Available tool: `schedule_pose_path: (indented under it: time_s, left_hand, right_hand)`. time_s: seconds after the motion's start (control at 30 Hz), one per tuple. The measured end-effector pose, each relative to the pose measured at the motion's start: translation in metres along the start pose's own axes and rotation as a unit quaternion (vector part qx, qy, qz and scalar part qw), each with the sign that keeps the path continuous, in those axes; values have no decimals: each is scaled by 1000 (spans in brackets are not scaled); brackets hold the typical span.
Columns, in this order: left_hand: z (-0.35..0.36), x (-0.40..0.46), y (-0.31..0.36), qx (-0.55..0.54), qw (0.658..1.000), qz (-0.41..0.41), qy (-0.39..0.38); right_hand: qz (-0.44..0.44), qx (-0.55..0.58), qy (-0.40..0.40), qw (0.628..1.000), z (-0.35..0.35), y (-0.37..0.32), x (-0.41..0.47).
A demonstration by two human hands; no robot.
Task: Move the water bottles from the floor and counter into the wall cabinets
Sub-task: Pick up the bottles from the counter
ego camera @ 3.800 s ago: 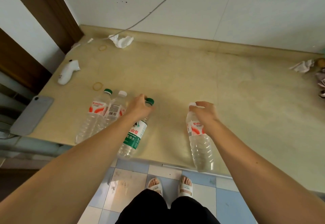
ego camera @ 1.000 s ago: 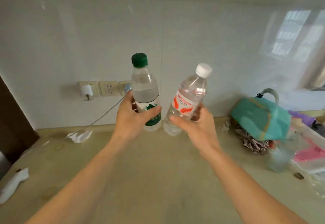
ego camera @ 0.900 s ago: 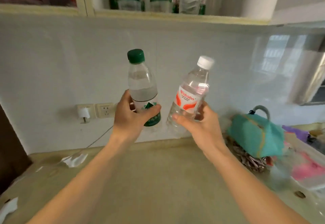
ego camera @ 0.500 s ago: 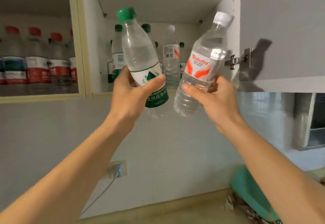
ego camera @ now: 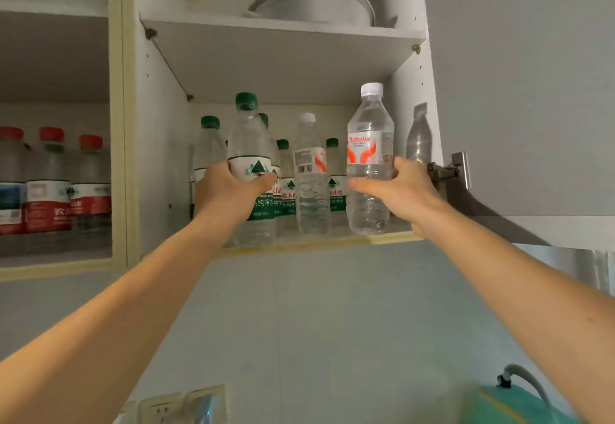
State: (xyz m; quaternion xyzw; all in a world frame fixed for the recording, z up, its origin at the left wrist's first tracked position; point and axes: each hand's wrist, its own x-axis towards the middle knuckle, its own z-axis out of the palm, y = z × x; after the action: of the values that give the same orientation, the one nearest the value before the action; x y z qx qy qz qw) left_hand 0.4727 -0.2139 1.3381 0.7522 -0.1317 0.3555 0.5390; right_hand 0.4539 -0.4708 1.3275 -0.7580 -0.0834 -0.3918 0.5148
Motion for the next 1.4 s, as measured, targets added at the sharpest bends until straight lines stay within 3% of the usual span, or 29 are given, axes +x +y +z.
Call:
schedule_pose_path:
  time_s: [0.13,0.37,0.73,1.0,1.13,1.23,1.4]
  left_hand:
    - [15,15,-13,-34,999,-21,6]
    - [48,35,-25,-128,987,-78,-66]
    - [86,44,-27,-107,991,-62,-49]
    - [76,38,-28,-43,995,-46,-80]
    - [65,22,-30,35,998,-18,-54]
    - [51,11,-21,42,999,6,-23]
    - [18,-21,-7,69,995,78,13]
  right_hand:
    - [13,-12,-31,999,12,8,13]
    - [9,-34,-22,999,48,21,28]
    - [-3,-117,-12,993,72,27,30]
    - [-29,-211,22,977,74,28,23]
    - [-84,-238,102,962,76,27,14]
    - [-143,-200,165,955,74,26,8]
    - [-268,-115,200,935,76,21,-18]
